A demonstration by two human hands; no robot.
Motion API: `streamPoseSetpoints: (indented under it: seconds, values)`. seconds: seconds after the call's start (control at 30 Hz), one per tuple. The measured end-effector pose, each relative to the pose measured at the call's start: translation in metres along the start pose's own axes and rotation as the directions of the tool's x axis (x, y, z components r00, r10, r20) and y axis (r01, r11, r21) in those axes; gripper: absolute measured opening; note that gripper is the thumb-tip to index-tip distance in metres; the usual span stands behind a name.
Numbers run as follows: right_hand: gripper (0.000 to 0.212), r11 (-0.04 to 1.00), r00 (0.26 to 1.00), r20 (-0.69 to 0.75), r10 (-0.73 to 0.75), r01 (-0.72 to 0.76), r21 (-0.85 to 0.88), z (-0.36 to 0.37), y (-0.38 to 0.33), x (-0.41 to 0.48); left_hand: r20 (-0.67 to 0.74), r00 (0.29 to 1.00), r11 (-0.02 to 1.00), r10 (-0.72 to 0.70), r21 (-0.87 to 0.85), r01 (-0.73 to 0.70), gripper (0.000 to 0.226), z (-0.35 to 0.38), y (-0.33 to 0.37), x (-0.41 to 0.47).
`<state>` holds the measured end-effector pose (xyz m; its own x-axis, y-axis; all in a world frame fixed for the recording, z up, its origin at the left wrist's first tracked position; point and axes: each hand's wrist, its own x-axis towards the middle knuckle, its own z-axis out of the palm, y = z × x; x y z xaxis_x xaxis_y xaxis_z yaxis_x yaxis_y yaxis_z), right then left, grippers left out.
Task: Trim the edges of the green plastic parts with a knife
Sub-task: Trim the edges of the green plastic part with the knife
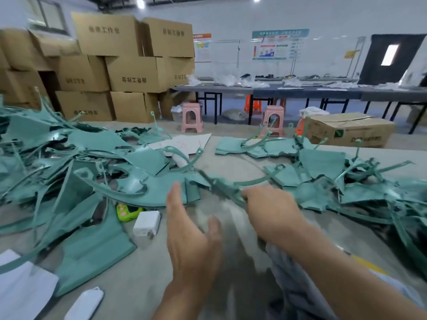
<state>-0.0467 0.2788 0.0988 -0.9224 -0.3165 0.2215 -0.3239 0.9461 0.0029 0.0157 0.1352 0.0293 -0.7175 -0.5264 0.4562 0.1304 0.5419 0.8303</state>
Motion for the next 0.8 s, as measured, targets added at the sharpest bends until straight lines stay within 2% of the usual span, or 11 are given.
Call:
streamPoseSetpoints:
  seconds: [0.1,0.2,0.27,0.33,0.43,0.5,0.57,0.63,0.7,0.73,0.8]
  values:
    - [0.019,0.902,0.998,-0.037,0.058,-0.037,0.430,-0.036,0.022,-0.020,0.018,0.985,0.964,-0.171,-0.201,0.172,0.089,-0.004,0.010,-0.014]
    - [0.022,0.503,0.991,-0.023,0.131,-0.047,0.863,-0.060,0.025,-0.051,0.207,0.961,0.829,-0.182,-0.494,0.263,0.071,-0.001,0.016,-0.024]
    - [0.025,0.254,0.981,0.055,0.185,-0.102,0.962,-0.059,0.019,-0.074,0.329,0.936,0.701,-0.126,-0.638,0.319,0.059,0.001,0.021,-0.028]
    - [0.020,0.177,0.971,0.140,0.195,-0.176,0.968,-0.050,0.008,-0.097,0.448,0.892,0.663,-0.065,-0.648,0.374,0.051,0.003,0.028,-0.039]
    - [0.030,0.259,0.968,0.211,0.136,-0.240,0.936,-0.034,-0.008,-0.125,0.582,0.807,0.538,-0.098,-0.651,0.535,0.061,0.008,0.038,-0.055]
    - [0.034,0.410,0.972,0.202,0.117,-0.232,0.882,-0.025,-0.013,-0.136,0.650,0.736,0.396,-0.190,-0.635,0.663,0.067,0.011,0.038,-0.057]
    - [0.039,0.608,0.982,0.097,0.161,-0.177,0.774,-0.021,-0.007,-0.145,0.685,0.690,0.299,-0.235,-0.624,0.722,0.063,0.011,0.040,-0.053]
    - [0.028,0.690,0.956,-0.082,0.283,-0.143,0.710,-0.026,0.009,-0.153,0.674,0.690,0.258,-0.265,-0.640,0.724,0.048,0.010,0.037,-0.044]
    - [0.035,0.792,0.911,-0.212,0.354,-0.171,0.586,-0.030,0.034,-0.160,0.658,0.683,0.211,-0.318,-0.653,0.728,0.030,0.006,0.031,-0.031]
    - [0.052,0.851,0.935,-0.178,0.308,-0.186,0.491,-0.032,0.045,-0.164,0.657,0.675,0.168,-0.336,-0.663,0.729,0.023,0.001,0.028,-0.023]
    - [0.079,0.928,0.989,0.054,0.136,-0.146,0.342,-0.028,0.059,-0.168,0.671,0.659,0.060,-0.340,-0.684,0.727,0.019,-0.009,0.020,-0.006]
